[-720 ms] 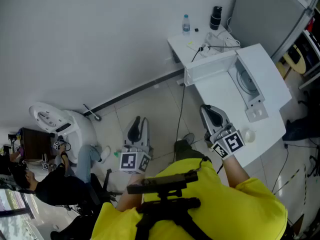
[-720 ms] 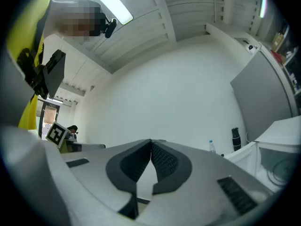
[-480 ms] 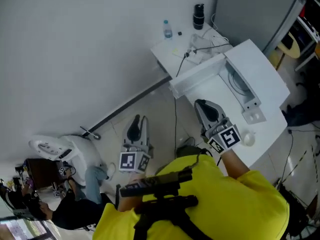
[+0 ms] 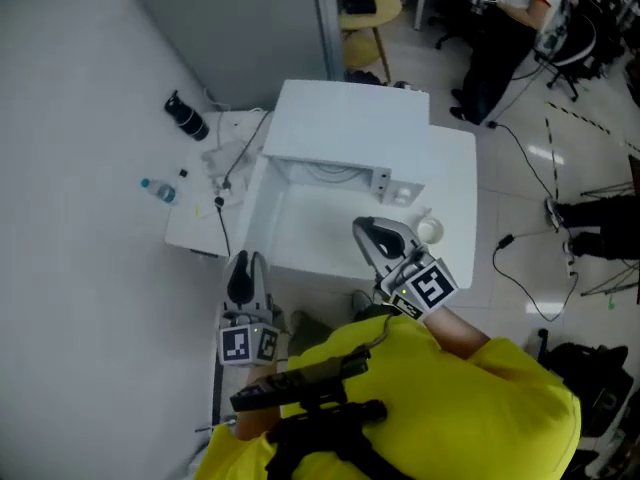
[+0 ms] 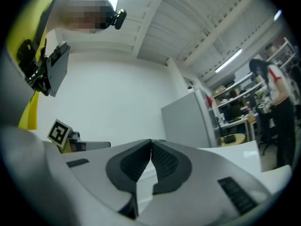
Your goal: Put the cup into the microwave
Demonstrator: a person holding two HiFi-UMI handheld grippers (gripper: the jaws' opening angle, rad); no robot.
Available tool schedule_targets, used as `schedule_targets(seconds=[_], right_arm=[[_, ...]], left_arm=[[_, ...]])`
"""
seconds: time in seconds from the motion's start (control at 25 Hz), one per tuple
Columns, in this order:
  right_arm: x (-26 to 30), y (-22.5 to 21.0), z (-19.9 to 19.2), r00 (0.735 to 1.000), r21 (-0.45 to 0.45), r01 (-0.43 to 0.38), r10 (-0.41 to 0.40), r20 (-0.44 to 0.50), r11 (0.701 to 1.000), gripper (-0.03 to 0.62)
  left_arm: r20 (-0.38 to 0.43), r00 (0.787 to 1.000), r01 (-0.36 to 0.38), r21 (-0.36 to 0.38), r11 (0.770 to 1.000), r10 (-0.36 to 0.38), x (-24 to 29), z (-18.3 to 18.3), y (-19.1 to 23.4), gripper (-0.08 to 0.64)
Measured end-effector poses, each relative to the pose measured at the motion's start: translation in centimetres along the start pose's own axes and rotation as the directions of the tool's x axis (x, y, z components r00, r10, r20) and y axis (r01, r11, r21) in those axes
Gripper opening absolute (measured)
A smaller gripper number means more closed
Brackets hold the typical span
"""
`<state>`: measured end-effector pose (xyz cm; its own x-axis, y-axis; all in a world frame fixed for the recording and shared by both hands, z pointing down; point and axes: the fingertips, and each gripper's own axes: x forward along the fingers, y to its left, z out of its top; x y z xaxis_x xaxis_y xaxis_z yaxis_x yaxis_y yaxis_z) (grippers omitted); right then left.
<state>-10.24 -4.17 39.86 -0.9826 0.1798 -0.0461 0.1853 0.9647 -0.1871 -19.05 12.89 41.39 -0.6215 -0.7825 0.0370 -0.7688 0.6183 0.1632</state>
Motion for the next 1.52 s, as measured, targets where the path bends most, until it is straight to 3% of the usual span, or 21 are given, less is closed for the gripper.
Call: schedule_targets(seconds=[0.08,0.2,0.36,0.52,0.56,0.6,0.64,0.76,0.84,1.0,1.08,1.12,1.32,1.52], right_arm=[[-2.7,-3.2,0.7,0.986,-0.016,0.165,-0.165,0.025,0.986,0.006],[-5.5,-5.6,0.9,0.94,-0.021,0.34,-0.339,0.049,0.94,0.033],[-9.0,-5.8,1.1,0.858,-0.006,0.511,-0.509,0.072,0.86,0.054],[-11.1,-5.0,0.4,0.777,-0.009,0.626,-0.623,0.089,0.78,0.054],[-11.3,-4.8,0.1,0.766,-0.01,0.641,-0.638,0.082,0.768,0.077],[-11.5,-4.8,-0.2,0.756,-0.011,0.653,-0.65,0.073,0.758,0.177],[-11.7,-4.9,-0.5,0.744,-0.013,0.667,-0.665,0.067,0.745,0.202],[-12.8,-6.0,-2.0,0.684,-0.01,0.728,-0.727,0.054,0.685,0.202],[-14.0,-7.1,-4.8,0.635,-0.001,0.773,-0.773,0.008,0.635,0.305],[-17.7,-10.5,-13.3,0.52,0.019,0.853,-0.848,-0.105,0.521,0.421],[-19.2,-13.7,-18.6,0.471,0.031,0.881,-0.867,-0.16,0.473,0.563],[-19.6,-15.6,-21.3,0.453,0.031,0.889,-0.871,-0.188,0.456,0.586],[-20.4,-23.6,-31.9,0.4,0.015,0.909,-0.863,-0.307,0.416,0.584],[-19.8,-26.8,-35.5,0.376,-0.008,0.918,-0.875,-0.305,0.397,0.554]], left_arm=[[-0.01,0.989,0.145,0.009,0.989,-0.145,4.4,-0.1,-2.3,0.089],[-0.029,0.957,0.289,0.009,0.957,-0.288,8.3,-0.7,-4.2,0.089],[-0.081,0.892,0.446,-0.008,0.895,-0.445,10.0,-1.0,-6.8,0.089],[-0.119,0.826,0.552,-0.022,0.834,-0.55,10.8,-1.7,-7.8,0.112],[-0.124,0.815,0.568,-0.027,0.823,-0.567,10.9,-1.8,-7.9,0.112],[-0.128,0.802,0.585,-0.029,0.811,-0.583,11.0,-2.0,-8.3,0.112],[-0.135,0.788,0.603,-0.029,0.797,-0.601,11.2,-2.3,-8.8,0.112],[-0.168,0.752,0.642,-0.036,0.766,-0.638,12.0,-4.0,-10.0,0.112],[-0.197,0.74,0.649,-0.043,0.76,-0.643,12.2,-5.8,-10.5,0.112],[-0.261,0.717,0.656,-0.06,0.752,-0.646,12.3,-8.5,-12.4,0.112],[-0.293,0.708,0.654,-0.073,0.753,-0.643,12.6,-10.2,-13.3,0.112],[-0.312,0.702,0.651,-0.082,0.754,-0.64,12.8,-11.3,-13.6,0.112],[-0.382,0.662,0.661,-0.107,0.743,-0.644,14.0,-15.7,-15.3,0.112],[-0.396,0.663,0.65,-0.118,0.751,-0.636,15.2,-17.8,-16.0,0.112]])
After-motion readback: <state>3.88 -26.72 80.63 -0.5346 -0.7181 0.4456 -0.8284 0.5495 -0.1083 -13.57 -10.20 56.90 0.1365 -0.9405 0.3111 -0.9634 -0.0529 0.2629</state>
